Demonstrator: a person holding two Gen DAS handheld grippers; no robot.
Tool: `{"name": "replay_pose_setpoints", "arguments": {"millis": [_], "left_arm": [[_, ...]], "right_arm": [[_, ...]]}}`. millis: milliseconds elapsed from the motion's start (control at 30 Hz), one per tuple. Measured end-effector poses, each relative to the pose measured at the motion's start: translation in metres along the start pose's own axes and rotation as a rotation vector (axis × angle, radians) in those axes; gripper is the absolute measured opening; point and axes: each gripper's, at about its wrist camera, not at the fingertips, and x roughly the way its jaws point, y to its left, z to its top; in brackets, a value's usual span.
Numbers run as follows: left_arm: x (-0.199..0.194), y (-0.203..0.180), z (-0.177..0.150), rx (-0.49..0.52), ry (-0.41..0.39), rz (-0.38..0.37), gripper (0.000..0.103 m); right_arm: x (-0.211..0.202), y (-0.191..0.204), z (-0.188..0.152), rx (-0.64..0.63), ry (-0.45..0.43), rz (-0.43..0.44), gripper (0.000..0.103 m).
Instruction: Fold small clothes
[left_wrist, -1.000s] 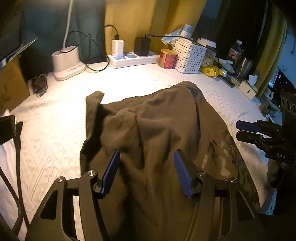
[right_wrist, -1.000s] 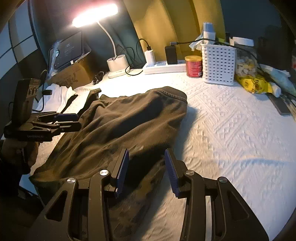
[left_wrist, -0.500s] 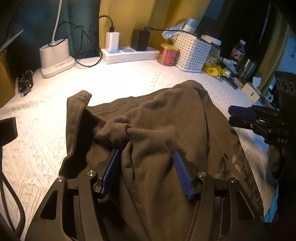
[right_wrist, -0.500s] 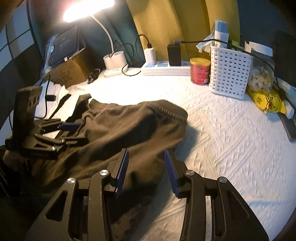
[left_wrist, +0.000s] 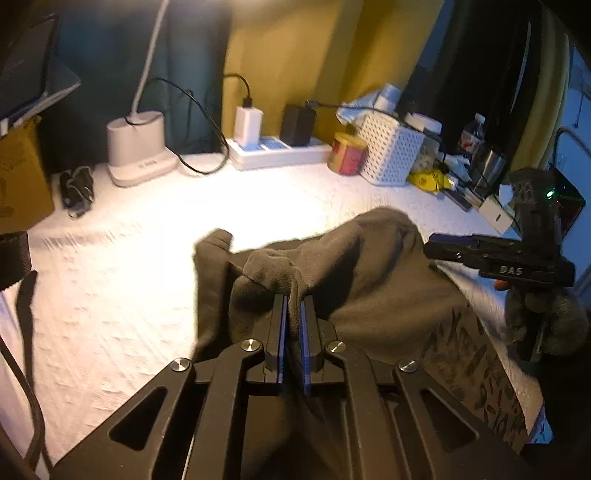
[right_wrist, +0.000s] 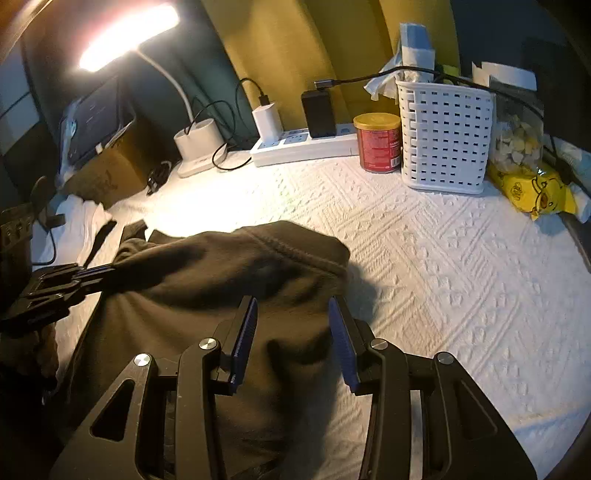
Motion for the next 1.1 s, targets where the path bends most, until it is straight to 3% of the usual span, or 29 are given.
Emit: {"name": "replay_pose_setpoints", "arguments": {"millis": [233,433,500,533,567,867,933,967,1000,1100], "left_arm": [[-0.008,0.014,0.008,0.001,-0.016,-0.007,0.005],[0.003,0.029,-0.001,-0.029,0.036,-0.032,0.005],[0.006,0.032,-0.004,-0.044,0.045,-0.037,0.005],[0.005,0.033,-0.005,-0.050,0.045,-0.039,0.005],[0.003,0.033,-0.005,-0.052,0.041,-0.043,0.005],[0.012,0.044,-0.009,-0.097,0.078,-0.047,0.008],[0.013,0.042,-0.004,-0.078,0.071,-0.044,0.014],[0.014,0.042,-0.001,-0.069,0.069,-0.032,0.027],[0.016,0.042,0.001,-0.066,0.064,-0.025,0.033],[0.024,0.048,0.006,-0.088,0.063,-0.046,0.033]], "right_arm": [[0.028,-0.011,0.004,0.091,0.053,0.044,0.043],[0.036,-0.020,0.013,0.167,0.037,0.136,0.043],[0.038,-0.021,0.017,0.177,0.028,0.163,0.036],[0.038,-0.020,0.020,0.166,0.022,0.160,0.014],[0.036,-0.016,0.024,0.143,0.012,0.148,0.012],[0.045,0.007,0.029,-0.019,0.008,-0.018,0.010],[0.042,0.006,0.026,-0.032,-0.004,-0.051,0.007],[0.041,0.004,0.026,-0.032,-0.005,-0.065,0.007],[0.041,0.002,0.025,-0.029,-0.006,-0.075,0.007],[0.040,-0.004,0.024,-0.012,-0.008,-0.089,0.007]]}}
